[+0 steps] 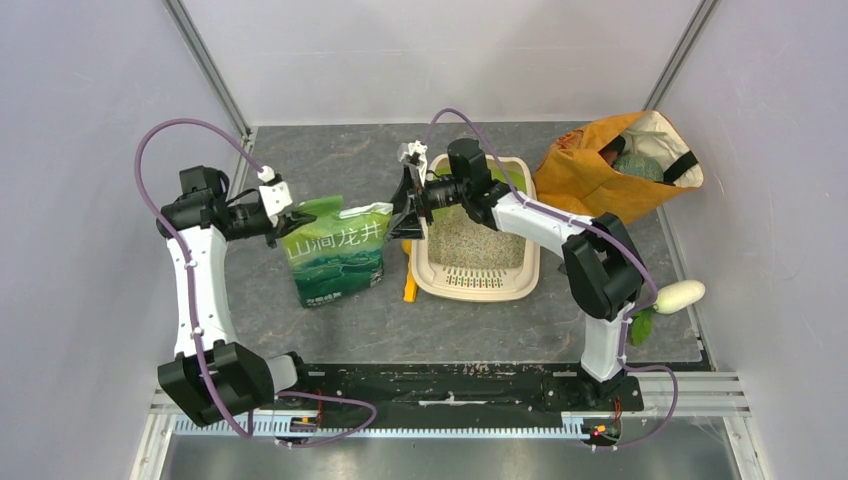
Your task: Fill the litter box with clean litter
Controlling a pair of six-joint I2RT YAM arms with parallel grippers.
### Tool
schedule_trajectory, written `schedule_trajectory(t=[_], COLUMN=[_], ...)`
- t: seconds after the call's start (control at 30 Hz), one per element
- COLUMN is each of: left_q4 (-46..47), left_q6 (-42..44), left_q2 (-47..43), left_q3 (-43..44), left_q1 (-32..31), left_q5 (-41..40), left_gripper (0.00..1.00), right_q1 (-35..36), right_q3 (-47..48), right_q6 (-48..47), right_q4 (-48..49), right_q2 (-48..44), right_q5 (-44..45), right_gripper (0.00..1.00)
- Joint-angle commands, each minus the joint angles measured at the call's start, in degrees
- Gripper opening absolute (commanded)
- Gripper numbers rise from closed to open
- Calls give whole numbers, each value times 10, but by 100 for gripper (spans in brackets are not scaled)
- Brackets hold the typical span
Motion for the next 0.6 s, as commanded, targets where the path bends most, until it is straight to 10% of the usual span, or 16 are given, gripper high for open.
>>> schedule_trajectory(t=[0.0, 0.43, 0.57], left_q4=[-30, -52, 7], left_q6=[-4, 26, -50], left_q2=[5, 21, 23], left_q3=[20, 12, -2], left_q1=[11, 16, 16], left_q5=[36, 39, 32], left_gripper=[2, 2, 2], right_q1=[-2, 39, 56], right_q3=[-40, -99, -107], right_q6=[110, 244, 247], right_q4=[149, 348, 363], right_q2=[-10, 40, 49], right_q5=[-15, 30, 34], right_gripper=[92, 93, 72])
